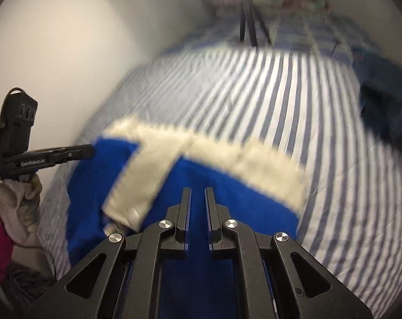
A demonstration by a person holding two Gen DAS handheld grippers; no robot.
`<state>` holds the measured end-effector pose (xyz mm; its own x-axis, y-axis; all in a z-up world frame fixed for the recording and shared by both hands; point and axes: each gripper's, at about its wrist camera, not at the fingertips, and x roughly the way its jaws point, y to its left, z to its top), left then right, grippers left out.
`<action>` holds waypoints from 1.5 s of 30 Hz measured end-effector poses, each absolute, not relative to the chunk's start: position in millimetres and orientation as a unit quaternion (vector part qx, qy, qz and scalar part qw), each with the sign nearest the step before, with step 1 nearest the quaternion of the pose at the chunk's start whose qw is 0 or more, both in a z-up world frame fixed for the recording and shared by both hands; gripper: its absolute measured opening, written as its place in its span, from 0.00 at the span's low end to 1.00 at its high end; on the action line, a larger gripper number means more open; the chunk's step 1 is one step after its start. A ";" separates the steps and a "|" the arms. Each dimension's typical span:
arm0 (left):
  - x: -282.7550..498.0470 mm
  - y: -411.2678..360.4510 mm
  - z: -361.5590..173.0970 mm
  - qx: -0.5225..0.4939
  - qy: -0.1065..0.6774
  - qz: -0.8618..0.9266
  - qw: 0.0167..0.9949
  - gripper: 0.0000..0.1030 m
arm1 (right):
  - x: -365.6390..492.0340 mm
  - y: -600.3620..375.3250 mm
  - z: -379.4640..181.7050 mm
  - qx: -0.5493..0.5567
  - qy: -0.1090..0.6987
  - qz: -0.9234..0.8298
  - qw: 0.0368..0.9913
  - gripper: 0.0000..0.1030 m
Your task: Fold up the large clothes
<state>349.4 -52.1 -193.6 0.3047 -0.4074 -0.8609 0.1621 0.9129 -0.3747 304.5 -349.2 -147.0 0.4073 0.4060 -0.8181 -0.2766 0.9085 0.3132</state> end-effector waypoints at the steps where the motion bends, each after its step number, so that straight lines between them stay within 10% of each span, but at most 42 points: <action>1: 344.7 -48.1 -200.6 -0.118 0.559 -0.183 0.800 0.02 | 298.5 -350.0 -161.1 0.059 0.513 0.211 0.830 0.06; 18: 300.3 -38.0 -133.6 -0.095 0.497 -0.214 0.836 0.04 | 193.3 -348.7 -71.8 0.097 0.393 0.318 0.857 0.07; 29: 298.2 -50.7 -146.6 -0.075 0.507 -0.207 0.833 0.04 | 227.0 -366.3 -169.5 0.114 0.504 0.191 0.834 0.05; 45: 307.4 -29.5 -200.3 -0.093 0.549 -0.206 0.805 0.04 | 191.7 -395.3 -170.0 0.079 0.523 0.193 0.827 0.12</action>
<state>307.4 -29.5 -200.3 0.3132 -0.4335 -0.8450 0.2302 0.8979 -0.3753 191.7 -395.3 -170.0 0.3791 0.4015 -0.8337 -0.2364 0.9131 0.3322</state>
